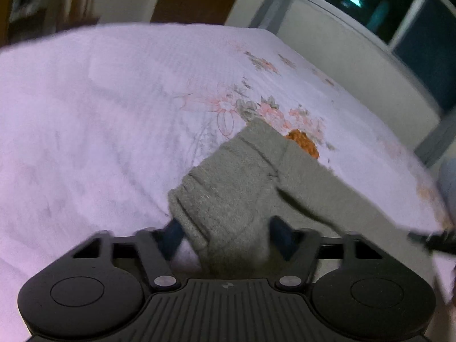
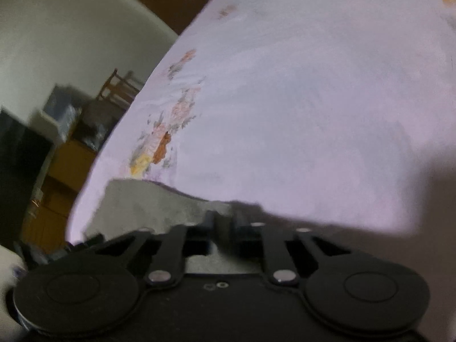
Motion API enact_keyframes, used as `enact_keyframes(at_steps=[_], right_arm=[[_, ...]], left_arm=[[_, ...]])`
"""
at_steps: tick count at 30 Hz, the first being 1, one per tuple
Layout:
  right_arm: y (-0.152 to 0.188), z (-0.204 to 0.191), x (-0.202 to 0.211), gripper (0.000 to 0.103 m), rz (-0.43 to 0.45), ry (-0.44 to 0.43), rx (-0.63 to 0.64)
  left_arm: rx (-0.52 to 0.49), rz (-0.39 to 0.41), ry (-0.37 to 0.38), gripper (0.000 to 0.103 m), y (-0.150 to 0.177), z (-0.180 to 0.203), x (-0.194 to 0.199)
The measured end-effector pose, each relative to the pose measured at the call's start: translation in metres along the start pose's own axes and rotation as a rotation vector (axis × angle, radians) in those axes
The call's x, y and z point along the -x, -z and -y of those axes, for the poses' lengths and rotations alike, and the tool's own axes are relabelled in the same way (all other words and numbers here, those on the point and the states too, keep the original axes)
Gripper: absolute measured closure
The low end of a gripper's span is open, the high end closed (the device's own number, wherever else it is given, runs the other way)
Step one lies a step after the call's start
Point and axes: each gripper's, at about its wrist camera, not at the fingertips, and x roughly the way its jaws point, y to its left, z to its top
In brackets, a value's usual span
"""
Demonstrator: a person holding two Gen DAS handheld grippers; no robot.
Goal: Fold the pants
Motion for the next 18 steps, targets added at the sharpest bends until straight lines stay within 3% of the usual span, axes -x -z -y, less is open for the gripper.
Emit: enact_keyframes(at_steps=[4, 6, 7, 9, 11, 12, 15, 18], right_arm=[[-0.003, -0.020, 0.014, 0.103, 0.085, 0.045, 0.082], [-0.003, -0.027, 0.018, 0.103, 0.118, 0.133, 0.164], [-0.002, -0.026, 0.013, 0.103, 0.118, 0.190, 0.193], [0.000, 0.003, -0.012, 0.103, 0.043, 0.296, 0.113], [0.003, 0.021, -0.007, 0.103, 0.053, 0.235, 0.047], [0.003, 0.018, 0.002, 0.103, 0.084, 0.248, 0.057], [0.002, -0.005, 0.026, 0.103, 0.174, 0.182, 0.092], [0.003, -0.040, 0.022, 0.103, 0.162, 0.067, 0.155]], left_arm=[[-0.103, 0.061, -0.035, 0.058, -0.002, 0.018, 0.010], [-0.118, 0.060, -0.049, 0.058, -0.002, 0.019, 0.009], [-0.120, 0.049, -0.060, 0.058, -0.001, 0.018, 0.005], [-0.096, 0.032, -0.053, 0.057, -0.001, 0.012, -0.001], [-0.117, 0.031, -0.057, 0.056, -0.002, 0.013, -0.003], [-0.132, 0.033, -0.062, 0.056, -0.002, 0.015, -0.003], [-0.149, 0.036, -0.073, 0.053, 0.001, 0.018, -0.001], [-0.138, 0.038, -0.079, 0.050, 0.003, 0.018, 0.000]])
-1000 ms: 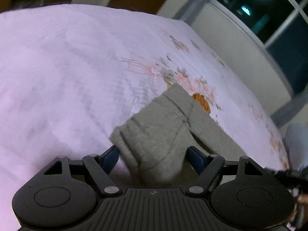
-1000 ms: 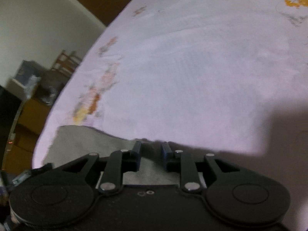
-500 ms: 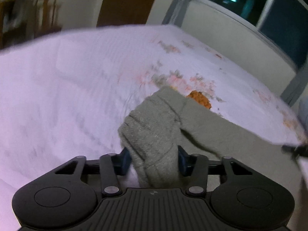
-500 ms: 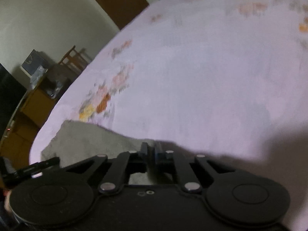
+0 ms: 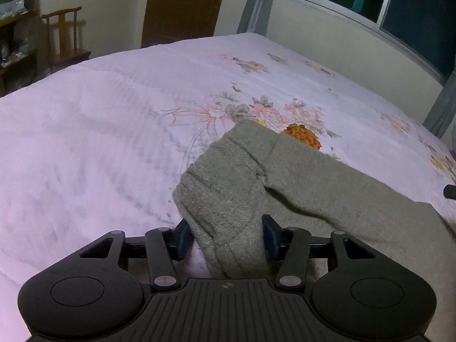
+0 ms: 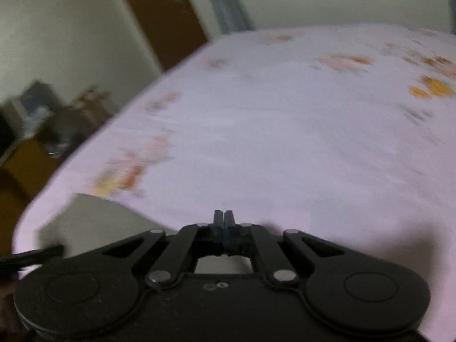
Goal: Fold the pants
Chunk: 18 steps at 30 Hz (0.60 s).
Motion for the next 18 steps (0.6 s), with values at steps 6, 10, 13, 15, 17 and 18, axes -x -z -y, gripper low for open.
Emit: enact_keyframes(at_steps=[6, 10, 13, 15, 17, 18], right_arm=[[0.031, -0.021, -0.065, 0.103, -0.204, 0.070, 0.149], [0.023, 0.000, -0.065, 0.103, -0.152, 0.070, -0.024], [0.017, -0.004, -0.046, 0.103, -0.065, 0.185, -0.017], [0.015, -0.003, -0.025, 0.103, -0.001, 0.168, -0.035], [0.011, -0.006, -0.021, 0.103, -0.016, 0.139, -0.025], [0.011, -0.007, -0.021, 0.103, -0.029, 0.127, -0.009]], left_arm=[[0.025, -0.011, 0.029, 0.045, 0.002, -0.006, -0.001], [0.038, -0.029, 0.053, 0.043, -0.001, -0.012, 0.000], [0.058, -0.032, 0.060, 0.043, -0.001, -0.017, 0.007], [0.070, -0.018, 0.064, 0.043, 0.000, -0.019, 0.013], [0.077, 0.006, 0.057, 0.043, -0.001, -0.019, 0.021], [0.086, 0.018, 0.058, 0.043, 0.000, -0.020, 0.025]])
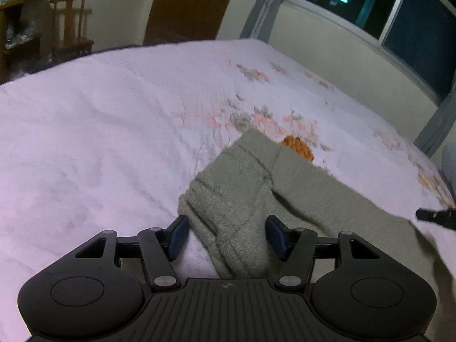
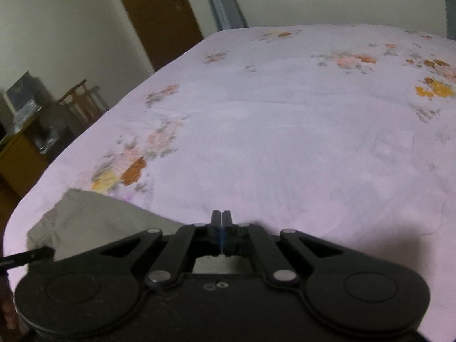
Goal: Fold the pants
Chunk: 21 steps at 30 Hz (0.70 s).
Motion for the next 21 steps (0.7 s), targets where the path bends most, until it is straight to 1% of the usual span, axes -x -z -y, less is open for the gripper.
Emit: enact_keyframes(at_steps=[1, 2, 3, 4, 5, 6, 7, 8, 9, 10, 11, 12, 14, 15, 16, 17, 18, 19, 20, 21], right_arm=[[0.000, 0.000, -0.001, 0.103, -0.006, -0.004, 0.009], [0.003, 0.005, -0.007, 0.103, -0.038, -0.022, -0.002], [0.007, 0.013, -0.019, 0.103, -0.102, 0.008, -0.012], [0.011, 0.011, -0.032, 0.103, -0.118, 0.074, 0.004], [0.012, 0.024, -0.034, 0.103, -0.118, 0.068, -0.021], [0.010, 0.036, -0.031, 0.103, -0.118, 0.030, -0.103], [0.007, 0.041, -0.022, 0.103, -0.099, 0.031, -0.139], [0.004, 0.039, -0.006, 0.103, -0.041, 0.063, -0.111], [0.003, 0.036, 0.006, 0.103, -0.006, 0.060, -0.088], [0.005, 0.035, 0.014, 0.103, -0.003, 0.035, -0.093], [0.008, 0.035, 0.017, 0.103, -0.019, 0.011, -0.096], [0.013, 0.030, 0.019, 0.103, -0.028, 0.015, -0.076], [0.025, 0.023, 0.017, 0.103, -0.041, -0.010, -0.042], [0.032, 0.021, 0.010, 0.103, -0.077, 0.004, -0.029], [0.038, 0.023, 0.002, 0.103, -0.097, 0.063, -0.018], [0.039, 0.031, 0.001, 0.103, -0.085, 0.057, -0.056], [0.037, 0.040, 0.002, 0.103, -0.084, 0.042, -0.131], [0.035, 0.045, 0.010, 0.103, -0.074, 0.048, -0.179], [0.034, 0.044, 0.028, 0.103, -0.021, 0.056, -0.186], [0.036, 0.042, 0.053, 0.095, 0.056, 0.050, -0.167]], left_arm=[[0.008, 0.010, 0.000, 0.043, 0.000, 0.000, 0.003], [0.009, 0.009, 0.000, 0.043, -0.001, 0.000, 0.005], [0.007, 0.006, 0.000, 0.043, -0.002, 0.000, 0.007], [0.007, 0.012, -0.004, 0.043, -0.003, -0.001, 0.010], [0.005, 0.015, -0.006, 0.043, -0.006, -0.002, 0.013], [0.002, 0.016, -0.006, 0.043, -0.008, -0.003, 0.016], [0.000, 0.022, -0.002, 0.043, -0.011, -0.004, 0.020], [-0.005, 0.030, 0.011, 0.043, -0.013, -0.004, 0.023], [-0.006, 0.034, 0.021, 0.043, -0.015, -0.002, 0.024], [-0.009, 0.041, 0.032, 0.043, -0.015, 0.001, 0.024], [-0.015, 0.047, 0.047, 0.043, -0.015, 0.007, 0.022], [-0.027, 0.052, 0.037, 0.034, -0.014, 0.013, 0.018], [-0.062, 0.068, 0.013, 0.024, -0.009, 0.026, 0.011], [-0.104, 0.065, -0.014, 0.023, -0.006, 0.032, 0.004], [-0.154, 0.043, -0.073, 0.023, -0.003, 0.036, -0.004], [-0.188, -0.011, -0.133, 0.023, 0.002, 0.036, -0.017], [-0.160, -0.047, -0.133, 0.023, 0.004, 0.029, -0.021], [-0.093, -0.055, -0.091, 0.023, 0.004, 0.018, -0.017], [-0.046, -0.039, -0.068, 0.023, 0.004, 0.009, -0.008], [-0.021, -0.006, -0.080, 0.023, 0.004, 0.002, 0.004]])
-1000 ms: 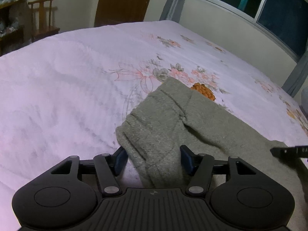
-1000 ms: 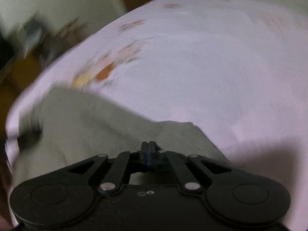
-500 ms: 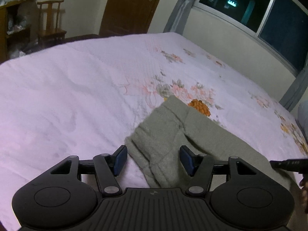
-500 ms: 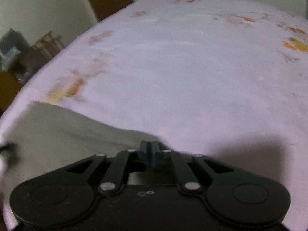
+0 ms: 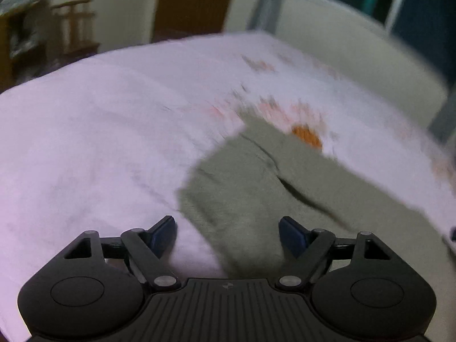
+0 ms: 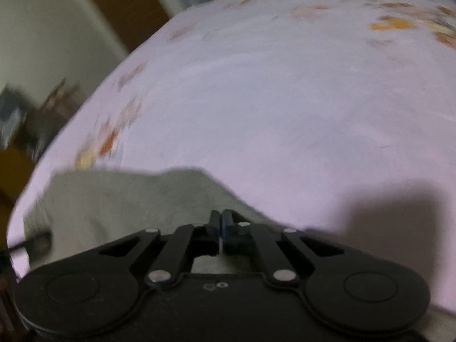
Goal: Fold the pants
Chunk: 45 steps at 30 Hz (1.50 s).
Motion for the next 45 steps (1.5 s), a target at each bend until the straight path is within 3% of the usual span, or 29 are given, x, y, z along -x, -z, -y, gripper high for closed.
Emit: enact_keyframes(at_steps=[2, 6, 9, 13, 17, 20, 25, 27, 30, 32, 36, 39, 41, 43, 45], right_arm=[[0.008, 0.007, 0.044, 0.082, 0.070, -0.017, -0.003], [0.047, 0.044, 0.134, 0.037, 0.179, 0.080, -0.029], [0.096, 0.090, 0.216, 0.031, 0.283, 0.191, -0.156], [0.173, 0.153, 0.306, 0.019, 0.426, 0.318, -0.448], [0.227, 0.183, 0.349, 0.016, 0.452, 0.493, -0.567], [0.250, 0.195, 0.360, 0.021, 0.463, 0.575, -0.648], [0.278, 0.223, 0.352, 0.033, 0.506, 0.446, -0.854], [0.281, 0.232, 0.343, 0.040, 0.499, 0.422, -0.900], [0.287, 0.229, 0.351, 0.046, 0.577, 0.368, -0.900], [0.285, 0.230, 0.348, 0.045, 0.548, 0.376, -0.887], [0.294, 0.239, 0.350, 0.045, 0.562, 0.345, -0.944], [0.295, 0.233, 0.348, 0.045, 0.586, 0.235, -0.939], [0.288, 0.223, 0.337, 0.045, 0.542, 0.181, -0.910], [0.272, 0.209, 0.314, 0.045, 0.452, 0.052, -0.869], [0.254, 0.188, 0.289, 0.048, 0.364, 0.010, -0.803]], left_arm=[[0.016, 0.021, -0.026, 0.020, 0.000, -0.010, 0.017], [0.056, 0.055, -0.009, 0.016, 0.003, -0.014, 0.045], [0.040, 0.070, 0.041, 0.014, 0.008, 0.003, 0.060], [-0.019, 0.103, 0.122, 0.013, 0.020, 0.051, 0.074], [-0.121, 0.057, 0.202, 0.005, 0.042, 0.118, 0.078], [-0.272, 0.023, 0.267, 0.002, 0.074, 0.180, 0.083], [-0.514, 0.062, 0.337, 0.002, 0.131, 0.265, 0.102], [-0.586, 0.001, 0.348, 0.002, 0.149, 0.285, 0.100], [-0.625, -0.130, 0.390, 0.002, 0.167, 0.294, 0.091], [-0.653, -0.147, 0.367, 0.001, 0.177, 0.293, 0.087], [-0.545, -0.094, 0.387, 0.001, 0.168, 0.287, 0.102], [-0.522, -0.119, 0.397, 0.001, 0.161, 0.286, 0.103], [-0.451, -0.127, 0.414, 0.001, 0.155, 0.280, 0.101], [-0.384, -0.161, 0.394, 0.001, 0.147, 0.269, 0.098], [-0.370, -0.171, 0.396, 0.001, 0.144, 0.263, 0.091]])
